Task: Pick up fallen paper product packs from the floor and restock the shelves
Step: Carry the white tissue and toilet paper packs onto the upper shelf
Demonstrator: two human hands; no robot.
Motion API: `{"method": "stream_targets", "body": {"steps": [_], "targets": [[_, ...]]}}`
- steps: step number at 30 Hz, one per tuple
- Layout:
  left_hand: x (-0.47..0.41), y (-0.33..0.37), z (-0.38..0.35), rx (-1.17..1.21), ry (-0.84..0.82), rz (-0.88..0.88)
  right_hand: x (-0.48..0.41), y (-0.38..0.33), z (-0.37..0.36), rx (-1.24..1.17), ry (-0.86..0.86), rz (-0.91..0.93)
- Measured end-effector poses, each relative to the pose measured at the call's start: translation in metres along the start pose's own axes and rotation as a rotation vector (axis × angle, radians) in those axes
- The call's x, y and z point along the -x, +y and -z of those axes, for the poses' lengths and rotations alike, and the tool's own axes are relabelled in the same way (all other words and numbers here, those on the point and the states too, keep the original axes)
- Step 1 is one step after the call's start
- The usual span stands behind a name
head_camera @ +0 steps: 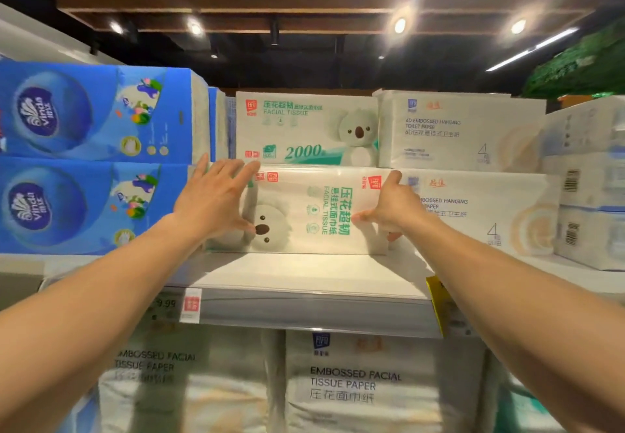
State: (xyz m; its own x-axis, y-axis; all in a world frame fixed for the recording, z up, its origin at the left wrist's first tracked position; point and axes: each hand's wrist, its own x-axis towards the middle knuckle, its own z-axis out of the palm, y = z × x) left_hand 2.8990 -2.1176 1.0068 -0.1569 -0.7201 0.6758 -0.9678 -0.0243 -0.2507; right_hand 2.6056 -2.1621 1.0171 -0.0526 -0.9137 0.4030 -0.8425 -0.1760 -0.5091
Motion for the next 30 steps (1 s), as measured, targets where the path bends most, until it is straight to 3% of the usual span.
{"method": "stream_targets", "body": {"steps": [12, 20, 30], "targets": [[-0.009, 0.012, -0.006, -0.052, -0.066, 0.062, -0.002, -0.002, -0.006, 0.506, 0.197, 0.187], [0.044, 0.023, 0.058, 0.161, -0.101, -0.081, 0.082, 0.000, 0.034, 0.499, 0.128, 0.379], [0.109, 0.105, 0.105, 0.317, -0.105, -0.415, 0.230, 0.050, 0.088, 0.629, 0.048, 0.262]]}}
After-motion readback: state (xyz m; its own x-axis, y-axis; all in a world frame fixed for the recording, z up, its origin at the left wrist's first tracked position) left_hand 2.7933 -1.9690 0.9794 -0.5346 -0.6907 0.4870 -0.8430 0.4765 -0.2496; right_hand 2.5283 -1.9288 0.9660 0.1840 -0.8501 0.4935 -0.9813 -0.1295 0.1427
